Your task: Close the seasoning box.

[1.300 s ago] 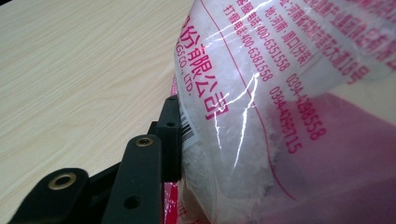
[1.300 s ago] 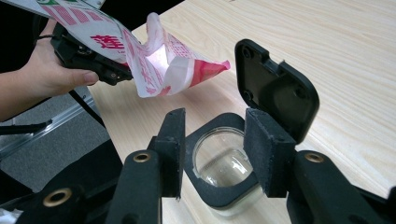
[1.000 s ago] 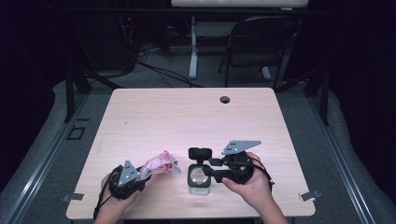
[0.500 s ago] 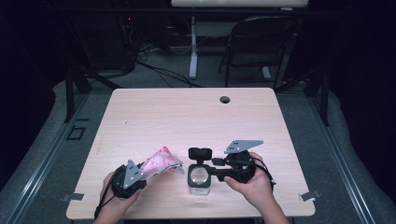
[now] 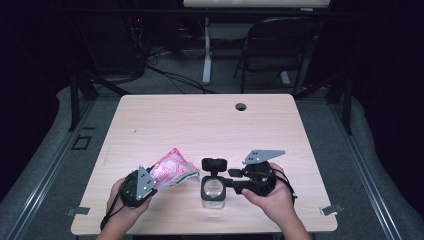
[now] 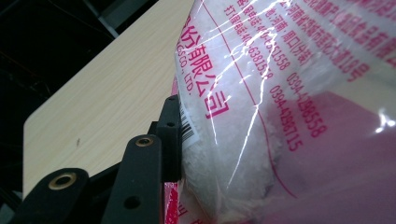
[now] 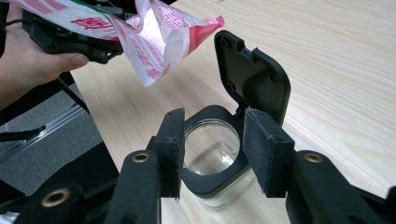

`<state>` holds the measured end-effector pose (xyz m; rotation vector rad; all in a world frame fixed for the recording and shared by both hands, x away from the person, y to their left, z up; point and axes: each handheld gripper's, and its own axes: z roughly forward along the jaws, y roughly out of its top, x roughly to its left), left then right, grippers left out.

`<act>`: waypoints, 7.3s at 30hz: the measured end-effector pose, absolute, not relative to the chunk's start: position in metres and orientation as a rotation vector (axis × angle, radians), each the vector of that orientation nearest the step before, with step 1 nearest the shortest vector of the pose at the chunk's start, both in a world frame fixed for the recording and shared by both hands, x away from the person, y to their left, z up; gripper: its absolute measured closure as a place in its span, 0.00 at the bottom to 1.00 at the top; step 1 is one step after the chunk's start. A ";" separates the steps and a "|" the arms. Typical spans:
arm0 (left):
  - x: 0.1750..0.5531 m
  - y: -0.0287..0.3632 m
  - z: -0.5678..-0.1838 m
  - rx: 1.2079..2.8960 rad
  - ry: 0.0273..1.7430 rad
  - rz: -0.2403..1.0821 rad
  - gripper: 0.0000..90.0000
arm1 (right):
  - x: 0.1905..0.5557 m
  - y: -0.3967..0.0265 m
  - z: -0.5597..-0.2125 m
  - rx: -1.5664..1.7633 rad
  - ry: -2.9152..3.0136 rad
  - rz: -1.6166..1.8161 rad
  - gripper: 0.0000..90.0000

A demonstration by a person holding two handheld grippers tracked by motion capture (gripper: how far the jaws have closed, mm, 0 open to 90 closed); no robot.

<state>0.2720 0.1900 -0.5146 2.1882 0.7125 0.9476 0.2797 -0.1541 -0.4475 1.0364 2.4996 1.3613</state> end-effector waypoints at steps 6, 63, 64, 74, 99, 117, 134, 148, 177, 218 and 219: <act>0.273 0.184 -0.512 2.210 0.682 0.963 0.71 | 0.279 -0.155 -0.447 1.040 2.498 1.365 0.66; 0.270 0.162 -0.507 2.319 0.476 1.258 0.72 | 0.279 -0.156 -0.449 1.042 2.530 1.347 0.69; 0.270 0.161 -0.509 2.313 0.473 1.269 0.72 | 0.279 -0.156 -0.449 1.041 2.529 1.348 0.69; 0.269 0.156 -0.517 2.302 0.465 1.284 0.72 | 0.280 -0.149 -0.450 1.024 2.547 1.320 0.75; 0.266 0.149 -0.518 2.303 0.422 1.307 0.72 | 0.289 -0.113 -0.451 0.943 2.604 1.287 0.89; 0.263 0.149 -0.517 2.284 0.399 1.329 0.72 | 0.292 -0.112 -0.458 0.971 2.588 1.259 1.00; 0.260 0.144 -0.513 2.292 0.359 1.389 0.73 | 0.294 -0.116 -0.461 0.997 2.555 1.247 1.00; 0.257 0.140 -0.512 2.295 0.337 1.422 0.73 | 0.299 -0.118 -0.466 1.013 2.550 1.226 1.00; 0.251 0.133 -0.512 2.299 0.299 1.506 0.74 | 0.306 -0.120 -0.474 1.033 2.536 1.229 1.00; 0.241 0.124 -0.503 2.316 0.205 1.675 0.74 | 0.307 -0.121 -0.478 1.042 2.514 1.235 1.00; 0.241 0.123 -0.503 2.311 0.204 1.675 0.74 | 0.307 -0.121 -0.478 1.042 2.513 1.235 1.00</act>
